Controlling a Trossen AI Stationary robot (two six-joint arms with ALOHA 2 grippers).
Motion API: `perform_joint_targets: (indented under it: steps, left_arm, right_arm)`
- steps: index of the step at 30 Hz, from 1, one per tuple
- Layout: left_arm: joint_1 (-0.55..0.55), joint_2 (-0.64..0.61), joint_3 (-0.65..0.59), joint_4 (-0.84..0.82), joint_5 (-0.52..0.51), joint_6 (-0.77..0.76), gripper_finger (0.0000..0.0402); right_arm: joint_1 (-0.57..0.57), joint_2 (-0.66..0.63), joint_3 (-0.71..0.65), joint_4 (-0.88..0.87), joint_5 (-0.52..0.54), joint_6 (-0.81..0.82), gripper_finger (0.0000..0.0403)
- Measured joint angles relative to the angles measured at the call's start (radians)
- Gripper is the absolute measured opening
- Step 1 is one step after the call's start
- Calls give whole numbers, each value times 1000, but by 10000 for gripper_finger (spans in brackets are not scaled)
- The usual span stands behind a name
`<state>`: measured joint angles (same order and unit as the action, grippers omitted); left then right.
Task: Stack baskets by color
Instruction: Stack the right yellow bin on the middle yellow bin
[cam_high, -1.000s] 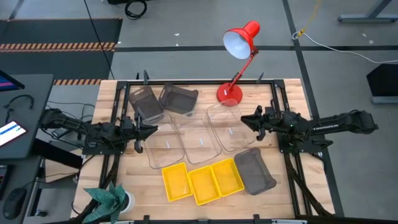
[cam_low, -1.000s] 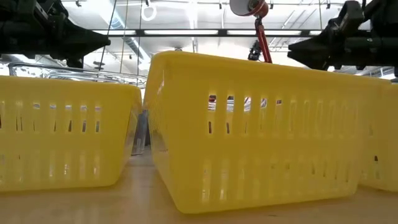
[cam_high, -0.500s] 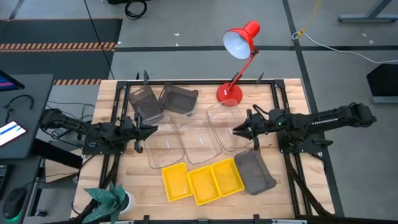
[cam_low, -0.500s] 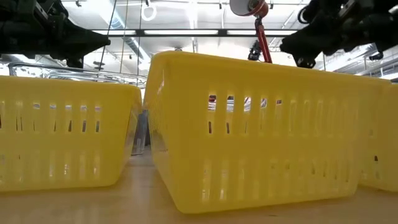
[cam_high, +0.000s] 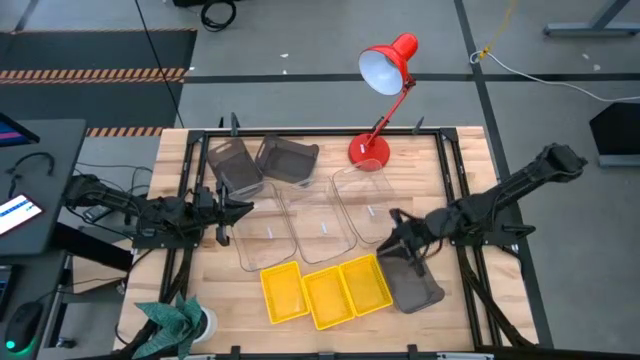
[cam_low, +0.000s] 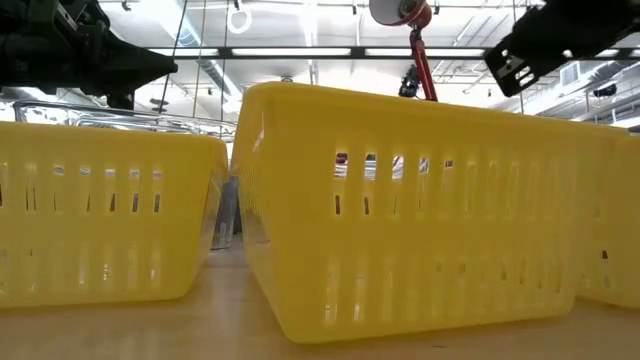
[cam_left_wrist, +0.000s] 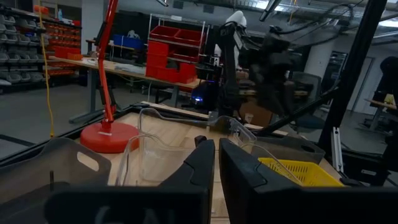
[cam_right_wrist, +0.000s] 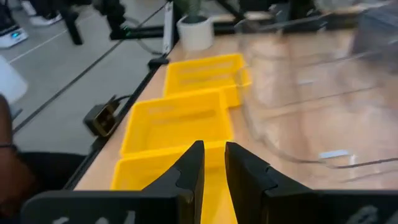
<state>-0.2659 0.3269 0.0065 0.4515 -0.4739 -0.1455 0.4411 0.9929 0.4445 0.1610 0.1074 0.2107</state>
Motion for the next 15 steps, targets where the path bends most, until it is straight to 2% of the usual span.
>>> perform_joint_targets:
  steps: [7,15]
  left_arm:
    - [0,0,0,0,0,0,36]
    - [0,0,0,0,0,0,28]
  right_arm:
    - [105,190,130,-48,43,3,68]
    - [145,378,297,-139,79,25,68]
